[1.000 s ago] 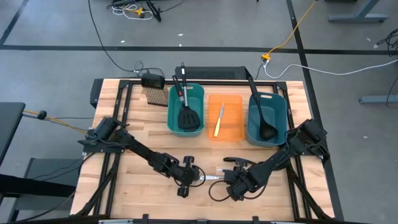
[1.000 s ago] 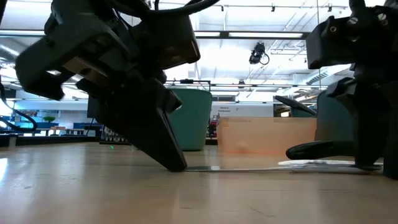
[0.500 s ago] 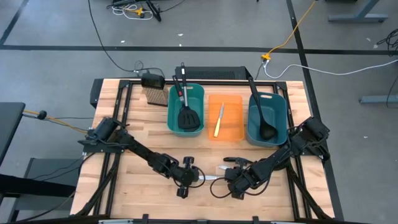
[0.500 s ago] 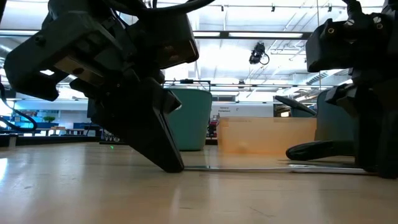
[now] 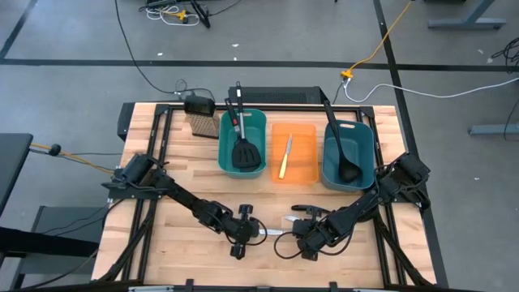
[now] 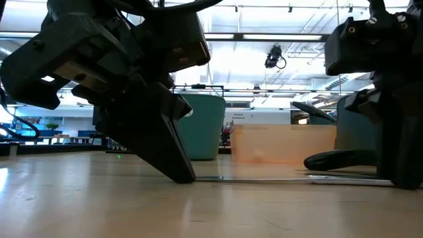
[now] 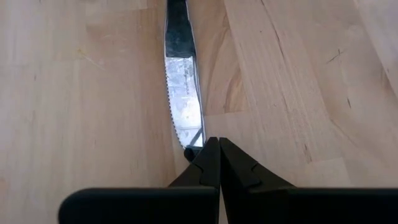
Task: Pick & Place Kitchen Items
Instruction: Put the bottom silver table knife into the orange bin
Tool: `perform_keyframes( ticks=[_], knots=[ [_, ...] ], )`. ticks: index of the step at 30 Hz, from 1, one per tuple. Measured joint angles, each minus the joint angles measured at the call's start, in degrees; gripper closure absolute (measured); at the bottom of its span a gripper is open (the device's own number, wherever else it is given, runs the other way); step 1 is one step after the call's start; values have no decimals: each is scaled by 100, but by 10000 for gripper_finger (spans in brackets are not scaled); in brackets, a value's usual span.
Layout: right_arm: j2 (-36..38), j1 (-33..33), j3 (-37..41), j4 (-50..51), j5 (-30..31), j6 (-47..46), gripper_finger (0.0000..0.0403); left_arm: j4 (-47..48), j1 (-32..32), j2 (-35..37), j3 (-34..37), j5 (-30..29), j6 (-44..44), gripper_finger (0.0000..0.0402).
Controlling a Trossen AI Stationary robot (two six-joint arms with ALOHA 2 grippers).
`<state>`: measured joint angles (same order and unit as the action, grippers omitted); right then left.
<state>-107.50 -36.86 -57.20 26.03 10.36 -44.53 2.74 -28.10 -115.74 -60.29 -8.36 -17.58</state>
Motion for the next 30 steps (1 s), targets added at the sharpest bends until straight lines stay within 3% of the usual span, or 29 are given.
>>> perform_keyframes(
  ticks=[4, 11, 16, 22, 30],
  knots=[
    [-1, 0, -7, -3, -25, -3, 343, 1, 0, 0, 0, 0, 2, 401],
    [-1, 15, -11, -18, -110, -5, 341, -1, 0, 0, 0, -39, 24, 401],
    [-3, 53, -12, -7, -151, 2, 315, -64, -19, 132, 44, -139, 481, 391],
    [-5, 70, -14, -1, -191, 21, 325, 325, -91, 573, 101, -367, 883, 396],
    [-5, 70, -16, -5, -180, 15, 321, 232, 90, 560, 94, -547, 1221, 389]
  ],
)
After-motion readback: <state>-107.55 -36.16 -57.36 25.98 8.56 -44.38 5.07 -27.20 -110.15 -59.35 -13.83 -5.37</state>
